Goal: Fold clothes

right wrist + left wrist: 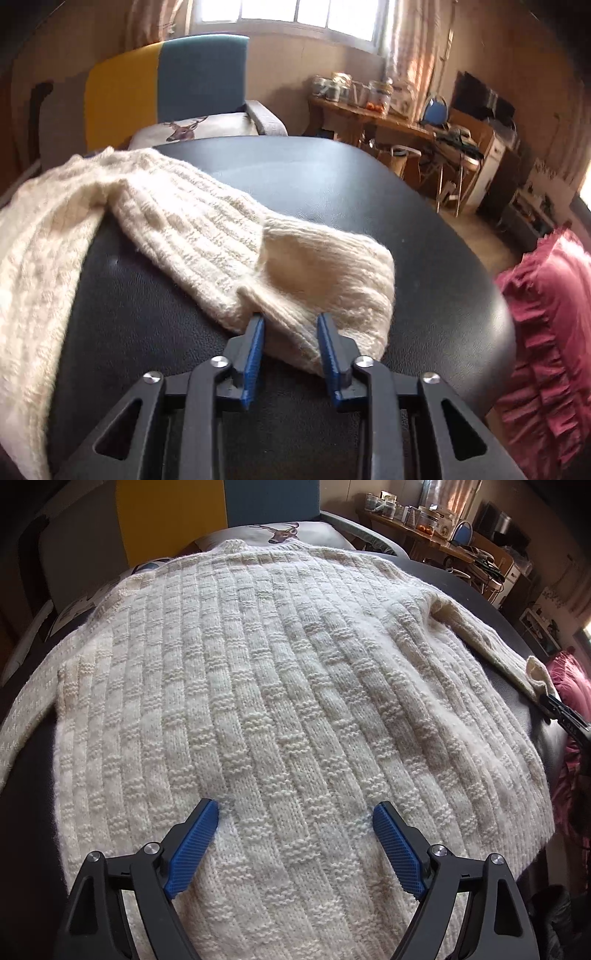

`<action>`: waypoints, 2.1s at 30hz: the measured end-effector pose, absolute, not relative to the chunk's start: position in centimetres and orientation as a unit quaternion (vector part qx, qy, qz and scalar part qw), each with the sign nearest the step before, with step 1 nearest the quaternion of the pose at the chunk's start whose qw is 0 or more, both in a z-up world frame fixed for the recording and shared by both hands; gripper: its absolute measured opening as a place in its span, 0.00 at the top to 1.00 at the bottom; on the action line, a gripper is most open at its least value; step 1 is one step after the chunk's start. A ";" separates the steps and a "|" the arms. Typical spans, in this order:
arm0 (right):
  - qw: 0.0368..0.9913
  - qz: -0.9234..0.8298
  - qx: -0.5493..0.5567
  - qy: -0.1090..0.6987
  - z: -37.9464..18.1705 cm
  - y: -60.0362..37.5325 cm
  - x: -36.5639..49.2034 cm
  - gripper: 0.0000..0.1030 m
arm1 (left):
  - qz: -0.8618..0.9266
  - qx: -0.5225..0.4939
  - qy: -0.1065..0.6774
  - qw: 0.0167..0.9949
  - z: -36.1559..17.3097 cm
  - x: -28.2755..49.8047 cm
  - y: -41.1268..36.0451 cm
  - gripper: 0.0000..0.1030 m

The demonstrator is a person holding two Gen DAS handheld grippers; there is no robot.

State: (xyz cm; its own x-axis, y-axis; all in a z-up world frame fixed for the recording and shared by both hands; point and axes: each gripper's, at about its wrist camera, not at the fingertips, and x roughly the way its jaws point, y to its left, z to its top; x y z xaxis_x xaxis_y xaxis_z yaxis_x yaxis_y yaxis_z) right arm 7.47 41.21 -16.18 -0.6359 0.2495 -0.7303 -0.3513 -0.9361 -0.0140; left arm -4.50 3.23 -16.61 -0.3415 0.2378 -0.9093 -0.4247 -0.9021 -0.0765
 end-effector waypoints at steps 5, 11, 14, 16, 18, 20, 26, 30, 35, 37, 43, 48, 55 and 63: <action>0.162 0.897 -0.382 0.154 -14.7 44.4 8.1 0.95 | 0.813 -0.536 0.095 0.205 -16.6 -4.7 3.7 0.11; 0.239 0.881 -0.310 0.265 -11.8 50.5 12.9 0.95 | 0.812 -0.538 0.089 0.208 -16.4 -4.6 3.0 0.11; 0.266 0.848 -0.303 0.344 -14.3 53.8 15.4 0.95 | 0.812 -0.538 0.088 0.208 -16.3 -4.5 2.1 0.11; 0.276 0.836 -0.307 0.362 -15.6 54.5 16.3 0.95 | 0.812 -0.539 0.087 0.207 -16.2 -4.6 1.8 0.10; 0.286 0.825 -0.314 0.372 -16.6 54.9 17.0 0.96 | 0.811 -0.540 0.089 0.207 -16.1 -4.7 1.6 0.10; 0.291 0.822 -0.314 0.376 -17.0 54.9 17.5 1.00 | 0.809 -0.544 0.084 0.207 -15.8 -4.7 1.2 0.11; 0.315 0.841 -0.281 0.339 -14.2 53.9 19.0 0.77 | 0.826 -0.510 0.063 0.232 -11.7 -6.4 0.7 0.11; 0.245 0.886 -0.319 0.228 -10.9 50.4 14.9 0.76 | 0.846 -0.451 0.093 0.271 -7.5 -9.9 5.0 0.12; 0.194 0.881 -0.420 0.101 -12.2 46.5 6.8 0.76 | 0.830 -0.427 0.131 0.334 -5.3 -17.6 14.0 0.38; 0.199 0.865 -0.449 0.104 -13.7 46.9 4.9 0.76 | 0.818 -0.433 0.145 0.351 -5.4 -19.7 17.1 0.55; 0.220 0.845 -0.469 0.134 -16.0 49.3 3.6 0.76 | 0.785 -0.447 0.218 0.369 -8.0 -24.2 24.8 0.80; 0.218 0.843 -0.476 0.121 -16.0 49.4 3.2 0.76 | 0.749 -0.477 0.255 0.383 -10.8 -26.9 28.8 0.85; 0.215 0.848 -0.469 0.117 -16.2 49.1 3.5 0.75 | 0.725 -0.538 0.232 0.362 -14.1 -30.9 29.9 0.74; 0.241 0.848 -0.465 0.083 -16.2 48.7 3.5 0.78 | 0.798 -0.476 0.150 0.337 -13.1 -30.3 28.2 0.96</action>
State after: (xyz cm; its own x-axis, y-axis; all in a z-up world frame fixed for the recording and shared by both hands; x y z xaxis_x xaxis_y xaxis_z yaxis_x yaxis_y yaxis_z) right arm 3.50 48.70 -16.19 -0.4514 0.3309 -0.8287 -0.4853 -0.8704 -0.0832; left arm -30.29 28.24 -13.06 -0.3199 0.3964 -0.8606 -0.6815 -0.7273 -0.0817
